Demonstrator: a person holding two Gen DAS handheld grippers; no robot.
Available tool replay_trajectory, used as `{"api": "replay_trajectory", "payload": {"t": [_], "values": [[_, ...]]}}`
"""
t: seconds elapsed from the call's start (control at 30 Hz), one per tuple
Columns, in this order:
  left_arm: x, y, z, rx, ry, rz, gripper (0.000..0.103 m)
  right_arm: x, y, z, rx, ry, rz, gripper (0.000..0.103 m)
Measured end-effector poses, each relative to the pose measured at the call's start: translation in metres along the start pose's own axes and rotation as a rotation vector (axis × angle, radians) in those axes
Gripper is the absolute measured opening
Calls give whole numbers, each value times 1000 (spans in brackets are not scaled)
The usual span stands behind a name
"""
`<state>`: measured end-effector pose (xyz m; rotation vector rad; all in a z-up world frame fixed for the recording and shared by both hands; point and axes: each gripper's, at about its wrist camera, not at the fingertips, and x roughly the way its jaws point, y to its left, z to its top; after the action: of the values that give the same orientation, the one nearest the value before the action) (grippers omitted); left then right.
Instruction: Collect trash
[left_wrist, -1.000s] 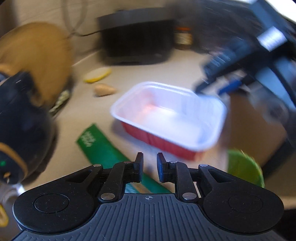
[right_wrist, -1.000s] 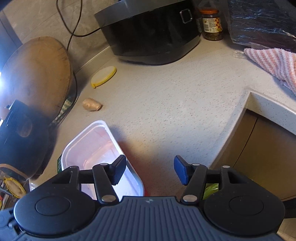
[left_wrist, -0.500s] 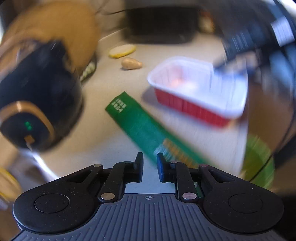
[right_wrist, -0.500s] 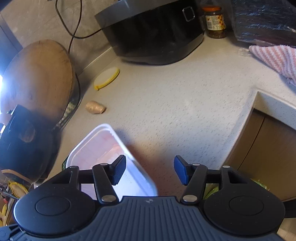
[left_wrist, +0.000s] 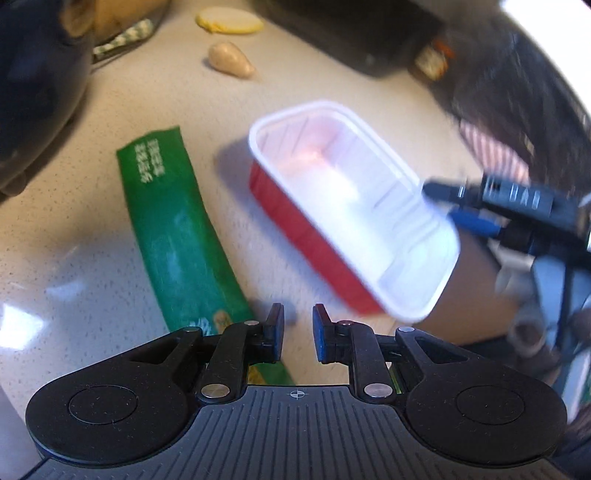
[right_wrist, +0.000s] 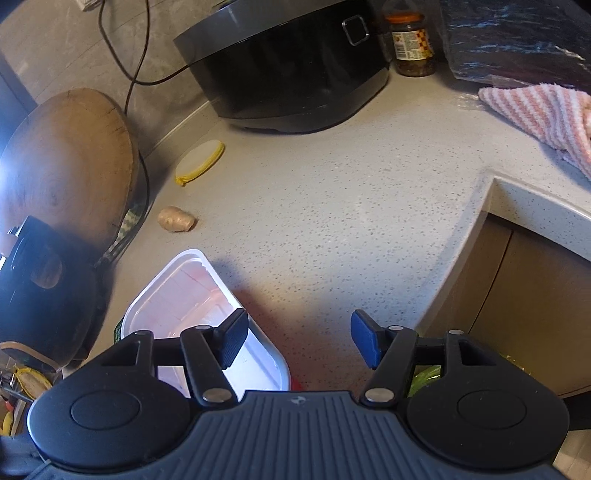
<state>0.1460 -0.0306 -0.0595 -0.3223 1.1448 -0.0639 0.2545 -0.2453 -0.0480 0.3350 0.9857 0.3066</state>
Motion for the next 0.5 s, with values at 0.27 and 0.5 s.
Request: {"api": "replay_trajectory", "payload": {"t": [0.27, 0.5], "values": [[-7, 9, -16, 60, 13, 73, 19, -3, 3, 0, 5, -14, -6, 62], [-50, 27, -28, 69, -118, 72, 19, -4, 11, 0, -20, -13, 10, 62]]}}
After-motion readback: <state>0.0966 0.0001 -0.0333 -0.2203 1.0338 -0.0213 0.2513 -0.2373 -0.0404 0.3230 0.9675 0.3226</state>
